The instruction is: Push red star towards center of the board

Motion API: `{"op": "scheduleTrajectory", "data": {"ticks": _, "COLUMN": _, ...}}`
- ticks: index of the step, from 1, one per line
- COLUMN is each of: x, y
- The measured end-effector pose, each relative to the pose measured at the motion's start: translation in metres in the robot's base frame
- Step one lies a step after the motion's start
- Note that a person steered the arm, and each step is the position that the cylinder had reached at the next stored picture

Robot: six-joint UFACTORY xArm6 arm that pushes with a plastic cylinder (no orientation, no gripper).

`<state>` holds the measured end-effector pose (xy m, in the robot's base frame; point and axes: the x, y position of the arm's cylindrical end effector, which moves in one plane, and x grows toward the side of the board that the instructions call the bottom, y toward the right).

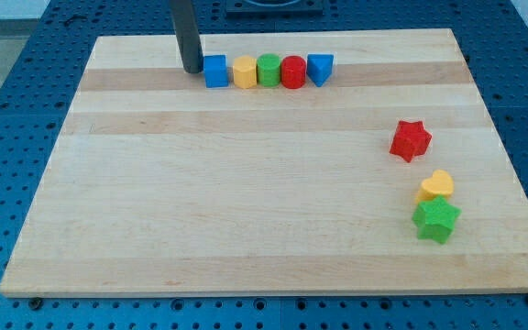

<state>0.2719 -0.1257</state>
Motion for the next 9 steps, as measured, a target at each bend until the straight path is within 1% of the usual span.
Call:
{"op": "scheduleTrajectory", "data": {"ticks": 4, "x": -0.004, "y": 0.0}}
{"op": "scheduleTrajectory", "data": {"ticks": 6, "x": -0.004, "y": -0.021}}
{"op": "scheduleTrajectory", "data": {"ticks": 9, "x": -0.002, "y": -0.025}}
